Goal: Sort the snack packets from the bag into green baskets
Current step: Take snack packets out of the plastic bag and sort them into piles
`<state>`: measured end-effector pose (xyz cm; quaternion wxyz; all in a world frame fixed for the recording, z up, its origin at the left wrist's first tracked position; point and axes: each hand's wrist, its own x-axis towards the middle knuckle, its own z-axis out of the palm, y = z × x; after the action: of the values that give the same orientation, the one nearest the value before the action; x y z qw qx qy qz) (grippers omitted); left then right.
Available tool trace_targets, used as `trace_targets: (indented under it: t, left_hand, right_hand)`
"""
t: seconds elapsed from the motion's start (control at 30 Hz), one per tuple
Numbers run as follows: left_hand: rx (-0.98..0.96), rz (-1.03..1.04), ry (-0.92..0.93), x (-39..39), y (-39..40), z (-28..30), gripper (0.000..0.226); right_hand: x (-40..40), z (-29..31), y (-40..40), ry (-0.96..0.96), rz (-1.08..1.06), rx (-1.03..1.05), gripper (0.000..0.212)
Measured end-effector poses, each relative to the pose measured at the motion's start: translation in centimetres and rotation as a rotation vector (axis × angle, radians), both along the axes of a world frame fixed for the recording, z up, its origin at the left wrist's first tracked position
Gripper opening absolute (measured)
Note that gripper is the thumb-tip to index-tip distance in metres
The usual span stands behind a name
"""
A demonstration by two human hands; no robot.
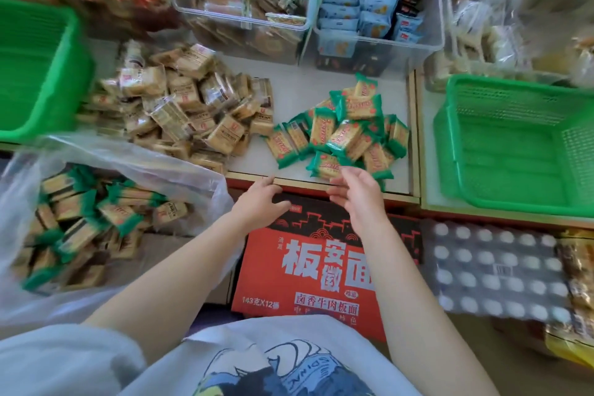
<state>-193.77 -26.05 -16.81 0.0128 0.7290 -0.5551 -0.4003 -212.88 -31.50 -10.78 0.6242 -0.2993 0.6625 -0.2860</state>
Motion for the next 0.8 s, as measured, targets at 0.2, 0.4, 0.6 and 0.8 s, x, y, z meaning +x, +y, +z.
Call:
trace_targets:
  t: [0.2,0.4,0.6,0.8]
  left_hand:
    - [-0.340,0.439,-0.084,8.6,9.9,1.8,0.016]
    - [0.166,0.531,-0.242,20.1,22.3,-2.3,0.038]
    - [0.245,0.755,0.041,24.0,27.3,-5.3,0.053]
    - [0.077,0.888,0.198,26.2,27.9,-5.0,0.030]
  right_hand:
    - [9.8,-1.3,7.0,0.102,0.531,0.033,0.011]
    - [22.6,-4.6,11.4,0.078,0.837,0.034,0.007]
    - [33.9,-12.0,14.7,0.113,0.718,0.324,0.026]
    - [40.4,-15.0,15.6,-0.064,0.368,0.613,0.023]
